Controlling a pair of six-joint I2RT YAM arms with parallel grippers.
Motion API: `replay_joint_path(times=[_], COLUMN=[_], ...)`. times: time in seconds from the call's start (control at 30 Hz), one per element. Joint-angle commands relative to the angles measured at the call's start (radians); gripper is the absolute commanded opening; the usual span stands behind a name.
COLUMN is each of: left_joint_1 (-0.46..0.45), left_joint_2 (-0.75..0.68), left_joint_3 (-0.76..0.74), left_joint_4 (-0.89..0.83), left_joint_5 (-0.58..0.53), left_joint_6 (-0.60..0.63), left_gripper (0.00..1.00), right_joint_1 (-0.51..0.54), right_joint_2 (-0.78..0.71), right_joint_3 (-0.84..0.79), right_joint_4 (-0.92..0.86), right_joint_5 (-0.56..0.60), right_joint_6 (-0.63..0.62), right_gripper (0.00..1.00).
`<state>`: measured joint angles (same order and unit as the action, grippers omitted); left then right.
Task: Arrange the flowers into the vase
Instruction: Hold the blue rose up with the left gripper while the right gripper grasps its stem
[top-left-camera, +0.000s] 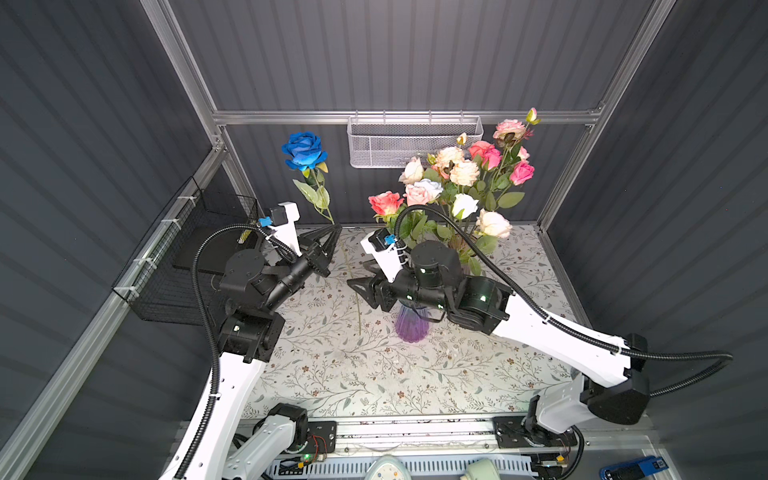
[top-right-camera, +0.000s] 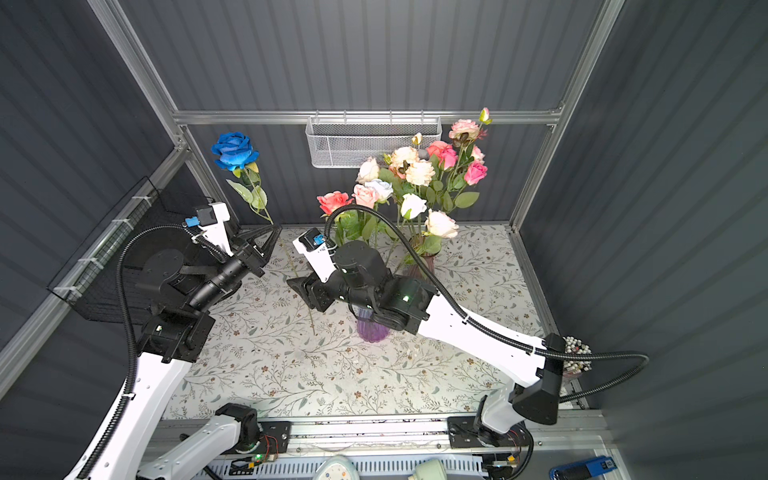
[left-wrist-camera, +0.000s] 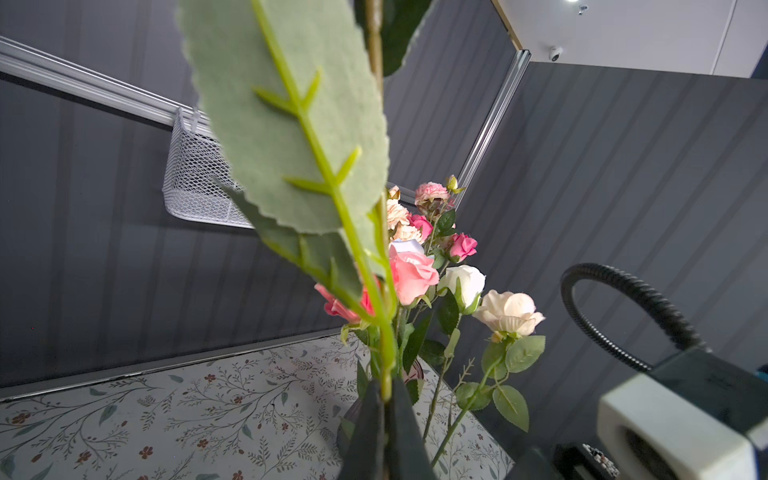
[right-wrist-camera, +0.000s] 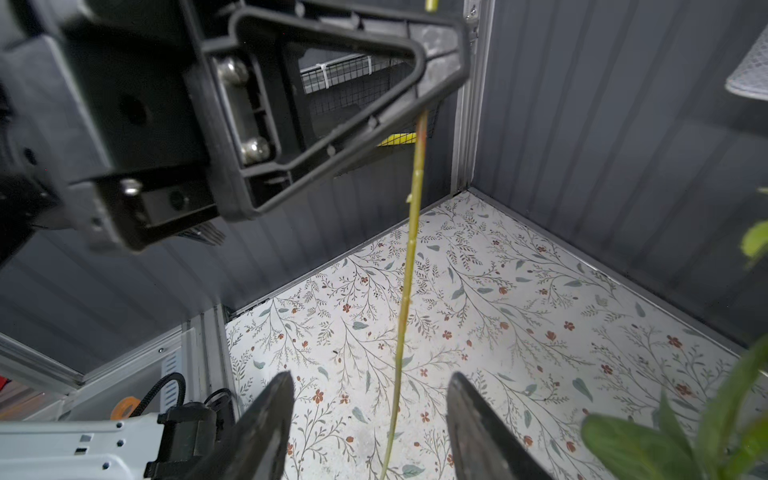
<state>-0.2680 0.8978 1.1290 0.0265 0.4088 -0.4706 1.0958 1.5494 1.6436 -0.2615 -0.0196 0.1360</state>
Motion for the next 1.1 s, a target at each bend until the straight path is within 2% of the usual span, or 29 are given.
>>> replay_joint_path(times=[0.0, 0.2, 0.3, 0.67, 0.87, 1.0, 1.03, 1.07], left_joint_1=[-0.007, -0.008, -0.008, -0.009, -0.008, -0.008, -0.008, -0.008], left_joint_2=[-0.025, -0.072, -0.08, -0.087, -0.089, -0.093, -0.095, -0.095], left_joint_3=[-0.038, -0.098, -0.101, -0.103, -0.103, -0.099, -0.098, -0.096], left_joint_4=[0.041, 0.05, 0.044, 0.049, 0.045, 0.034, 0.033, 0.031], left_joint_5=[0.049, 0.044, 0.047, 0.053, 0.05, 0.038, 0.038, 0.039], left_joint_6=[-0.052, -0.079, -0.08, -0.086, -0.08, -0.075, -0.073, -0.072], left_gripper=[0.0, 0.0, 0.0, 0.0, 0.0, 0.0, 0.01, 0.08], right_joint_1=[0.001, -0.008, -0.011, -0.017, -0.017, -0.016, -0.017, -0.017], right_joint_2=[0.025, 0.071, 0.087, 0.122, 0.117, 0.121, 0.121, 0.122], right_joint_3=[0.041, 0.081, 0.095, 0.128, 0.117, 0.114, 0.114, 0.115], right_joint_4=[-0.005, 0.009, 0.009, 0.006, 0.02, 0.02, 0.019, 0.019], right_joint_5=[-0.024, -0.03, -0.039, -0.052, -0.049, -0.039, -0.038, -0.039], right_joint_6=[0.013, 0.047, 0.05, 0.06, 0.069, 0.082, 0.083, 0.085], right_gripper=[0.52, 0.3, 0.25, 0.18, 0.08, 0.06, 0.06, 0.05])
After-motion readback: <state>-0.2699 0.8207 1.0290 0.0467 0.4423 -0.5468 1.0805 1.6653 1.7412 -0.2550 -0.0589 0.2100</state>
